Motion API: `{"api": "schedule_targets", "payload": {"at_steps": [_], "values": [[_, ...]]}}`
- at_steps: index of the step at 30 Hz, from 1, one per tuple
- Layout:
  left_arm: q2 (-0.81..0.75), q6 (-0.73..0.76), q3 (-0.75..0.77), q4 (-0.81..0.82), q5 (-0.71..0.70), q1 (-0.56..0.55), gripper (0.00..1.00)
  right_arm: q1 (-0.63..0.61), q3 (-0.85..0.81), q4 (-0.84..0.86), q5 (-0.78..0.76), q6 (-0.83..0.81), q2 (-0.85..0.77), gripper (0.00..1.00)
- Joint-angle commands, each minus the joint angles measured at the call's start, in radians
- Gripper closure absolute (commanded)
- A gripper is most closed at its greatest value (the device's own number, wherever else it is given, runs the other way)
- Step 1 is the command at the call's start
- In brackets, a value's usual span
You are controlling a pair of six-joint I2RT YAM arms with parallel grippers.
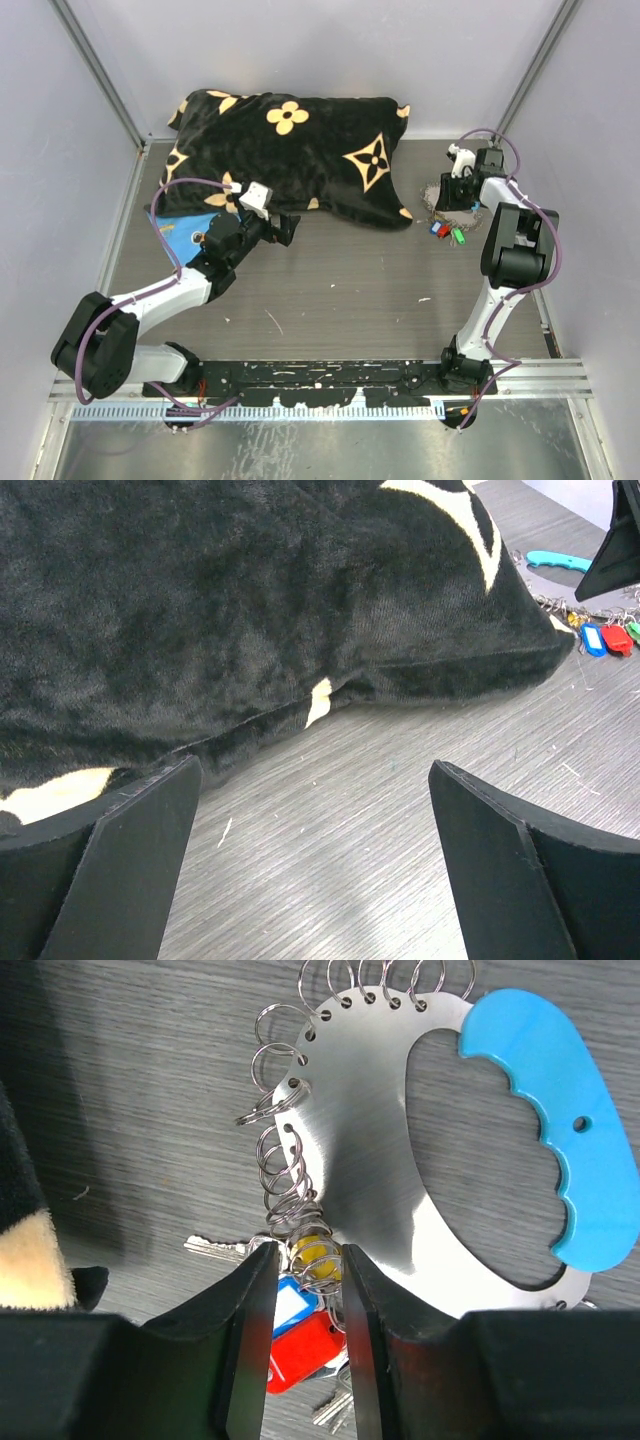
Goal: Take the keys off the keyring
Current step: Pick up the keyring from the center of the board.
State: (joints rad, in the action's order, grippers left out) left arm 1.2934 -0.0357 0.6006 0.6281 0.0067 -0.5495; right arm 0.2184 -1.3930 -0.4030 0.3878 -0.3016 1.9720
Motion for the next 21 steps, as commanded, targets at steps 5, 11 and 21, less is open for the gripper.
{"api": "schedule_targets", "payload": {"at_steps": [5, 11, 21], "values": [[-0.033, 0.016, -0.008, 0.113, -0.013, 0.001, 0.02, 0.006, -0.006, 0.002, -0.115, -0.094, -0.075, 0.63], [-0.035, 0.016, -0.013, 0.119, -0.013, 0.001, 0.02, 0.045, 0.045, 0.0, -0.147, -0.097, -0.141, 0.63], [-0.039, 0.015, -0.02, 0.128, -0.014, 0.001, 0.02, 0.075, 0.044, -0.001, -0.065, -0.03, -0.088, 0.67]]}}
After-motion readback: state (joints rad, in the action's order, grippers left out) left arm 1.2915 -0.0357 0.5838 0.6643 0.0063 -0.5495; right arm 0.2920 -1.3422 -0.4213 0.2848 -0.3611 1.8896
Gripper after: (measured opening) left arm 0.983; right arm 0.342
